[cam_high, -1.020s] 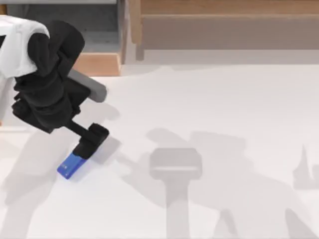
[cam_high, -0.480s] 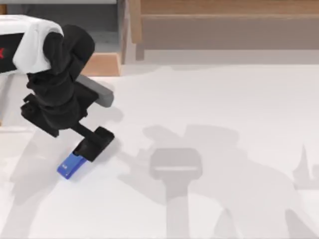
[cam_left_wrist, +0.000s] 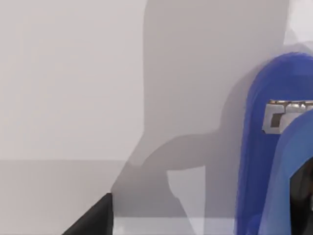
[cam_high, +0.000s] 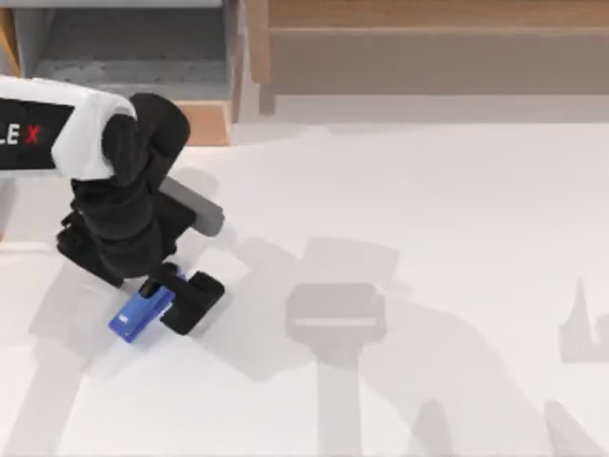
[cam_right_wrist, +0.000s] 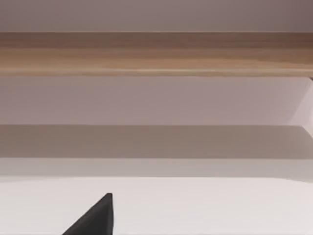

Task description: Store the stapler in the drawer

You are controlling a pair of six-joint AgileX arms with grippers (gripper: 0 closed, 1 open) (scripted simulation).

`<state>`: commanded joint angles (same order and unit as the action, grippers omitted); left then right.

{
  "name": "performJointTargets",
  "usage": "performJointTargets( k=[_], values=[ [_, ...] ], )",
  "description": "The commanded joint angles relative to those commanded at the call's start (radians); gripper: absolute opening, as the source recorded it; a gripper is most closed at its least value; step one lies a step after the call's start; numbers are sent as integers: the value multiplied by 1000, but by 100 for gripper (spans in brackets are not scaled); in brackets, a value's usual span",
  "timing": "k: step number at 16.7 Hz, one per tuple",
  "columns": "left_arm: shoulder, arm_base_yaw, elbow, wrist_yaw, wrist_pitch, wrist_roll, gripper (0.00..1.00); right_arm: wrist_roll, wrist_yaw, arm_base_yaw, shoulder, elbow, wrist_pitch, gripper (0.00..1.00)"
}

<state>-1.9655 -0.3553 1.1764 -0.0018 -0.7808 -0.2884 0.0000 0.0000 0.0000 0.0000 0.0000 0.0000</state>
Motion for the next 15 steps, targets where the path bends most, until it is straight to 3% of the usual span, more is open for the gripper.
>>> performJointTargets(
  k=[3,15],
  values=[
    [0,0,0,0,0,0,100,0,0,0,0,0,0,100],
    [0,0,0,0,0,0,10,0,0,0,0,0,0,100]
  ],
)
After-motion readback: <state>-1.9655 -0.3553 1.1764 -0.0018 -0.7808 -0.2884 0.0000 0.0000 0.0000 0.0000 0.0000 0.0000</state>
